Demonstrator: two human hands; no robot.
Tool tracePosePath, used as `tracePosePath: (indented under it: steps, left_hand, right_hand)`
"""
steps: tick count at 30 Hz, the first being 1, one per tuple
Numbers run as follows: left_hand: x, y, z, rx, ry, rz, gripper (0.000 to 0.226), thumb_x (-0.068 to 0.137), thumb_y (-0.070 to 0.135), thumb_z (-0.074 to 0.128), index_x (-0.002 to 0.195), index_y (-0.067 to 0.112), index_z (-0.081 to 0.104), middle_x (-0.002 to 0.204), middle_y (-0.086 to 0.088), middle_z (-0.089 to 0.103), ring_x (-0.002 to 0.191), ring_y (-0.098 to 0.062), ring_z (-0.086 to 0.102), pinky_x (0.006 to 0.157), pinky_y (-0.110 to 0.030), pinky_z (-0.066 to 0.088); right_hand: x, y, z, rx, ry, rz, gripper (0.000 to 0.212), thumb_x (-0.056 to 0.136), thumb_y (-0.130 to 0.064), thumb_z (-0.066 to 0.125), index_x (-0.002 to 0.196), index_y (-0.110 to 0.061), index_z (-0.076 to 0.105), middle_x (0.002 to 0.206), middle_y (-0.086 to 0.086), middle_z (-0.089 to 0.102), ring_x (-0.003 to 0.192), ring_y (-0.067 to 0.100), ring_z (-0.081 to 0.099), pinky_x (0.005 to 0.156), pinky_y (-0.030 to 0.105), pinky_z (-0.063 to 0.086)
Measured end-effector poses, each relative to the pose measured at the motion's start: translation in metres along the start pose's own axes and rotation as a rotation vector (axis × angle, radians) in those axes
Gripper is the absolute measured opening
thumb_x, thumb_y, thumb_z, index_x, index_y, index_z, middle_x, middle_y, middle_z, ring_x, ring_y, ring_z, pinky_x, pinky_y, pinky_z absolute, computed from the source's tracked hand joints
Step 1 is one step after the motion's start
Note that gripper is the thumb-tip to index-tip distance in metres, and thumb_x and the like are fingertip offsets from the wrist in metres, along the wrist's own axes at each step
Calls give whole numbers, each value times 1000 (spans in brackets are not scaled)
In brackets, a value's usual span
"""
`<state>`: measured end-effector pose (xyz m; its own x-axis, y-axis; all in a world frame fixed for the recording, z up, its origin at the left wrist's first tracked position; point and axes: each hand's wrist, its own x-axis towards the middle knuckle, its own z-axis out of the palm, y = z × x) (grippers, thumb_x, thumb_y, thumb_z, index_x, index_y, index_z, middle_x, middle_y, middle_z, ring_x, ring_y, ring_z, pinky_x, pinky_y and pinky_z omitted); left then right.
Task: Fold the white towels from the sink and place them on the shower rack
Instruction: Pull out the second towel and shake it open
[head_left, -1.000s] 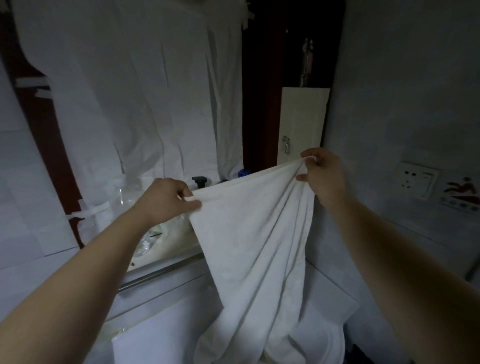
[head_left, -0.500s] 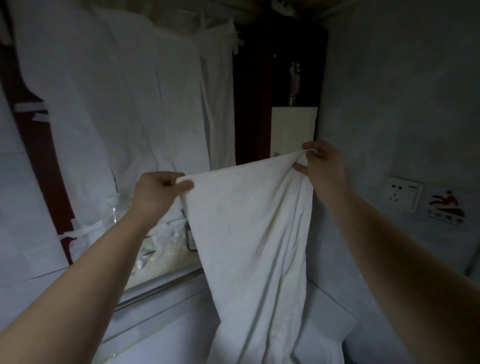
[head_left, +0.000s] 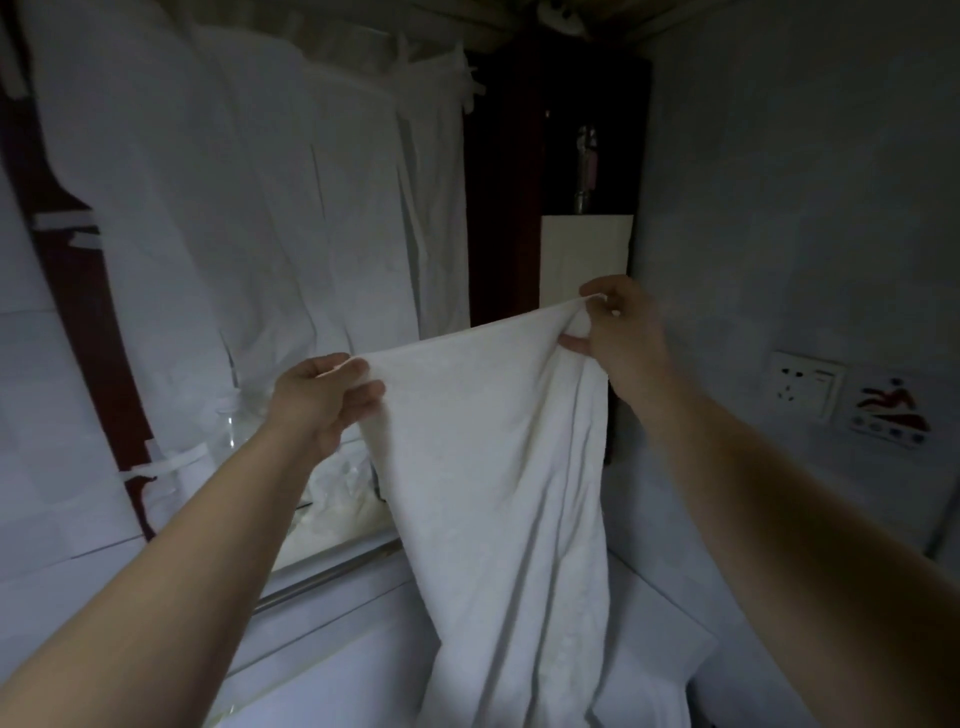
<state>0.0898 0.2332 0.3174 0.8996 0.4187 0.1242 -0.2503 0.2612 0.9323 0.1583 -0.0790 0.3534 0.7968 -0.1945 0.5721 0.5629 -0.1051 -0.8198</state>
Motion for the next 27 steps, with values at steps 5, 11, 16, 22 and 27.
tracePosePath:
  steps: [5, 11, 16, 22, 27]
  left_hand:
    - [2, -10, -4, -76, 86, 75, 38, 88, -18, 61, 120, 1, 61, 100, -10, 68, 89, -18, 70, 94, -34, 56]
    - [6, -6, 10, -191, -15, -13, 18, 102, 0, 52, 85, 3, 55, 71, -6, 60, 58, -13, 68, 64, -29, 63]
    - [5, 8, 16, -164, -61, -35, 6, 103, 5, 54, 98, 4, 57, 83, -10, 67, 71, -20, 75, 58, -40, 63]
    - [8, 32, 34, -188, -68, 114, 14, 97, -4, 58, 105, 6, 63, 83, -9, 69, 72, -15, 72, 76, -31, 62]
    - [-1, 53, 50, -155, 51, 286, 15, 89, -7, 68, 103, -1, 68, 89, -14, 72, 79, -18, 73, 78, -24, 59]
  right_hand:
    - [2, -1, -5, -127, -47, -23, 32, 84, -7, 73, 102, -31, 63, 96, -12, 55, 84, -1, 59, 60, 7, 49]
    - [8, -4, -4, 169, -22, 169, 17, 87, -3, 74, 100, -13, 73, 101, 3, 68, 87, 10, 70, 69, 17, 58]
    - [20, -11, -11, 140, -44, 159, 19, 89, -6, 72, 88, -25, 71, 110, 3, 62, 101, 20, 64, 70, 33, 63]
    - [34, -38, -18, 179, -2, 198, 17, 90, -6, 69, 90, -23, 69, 121, 8, 58, 104, 26, 61, 68, 43, 63]
    - [39, -63, -14, 224, -26, 183, 16, 93, -7, 66, 95, -23, 67, 123, 11, 57, 108, 30, 60, 74, 53, 62]
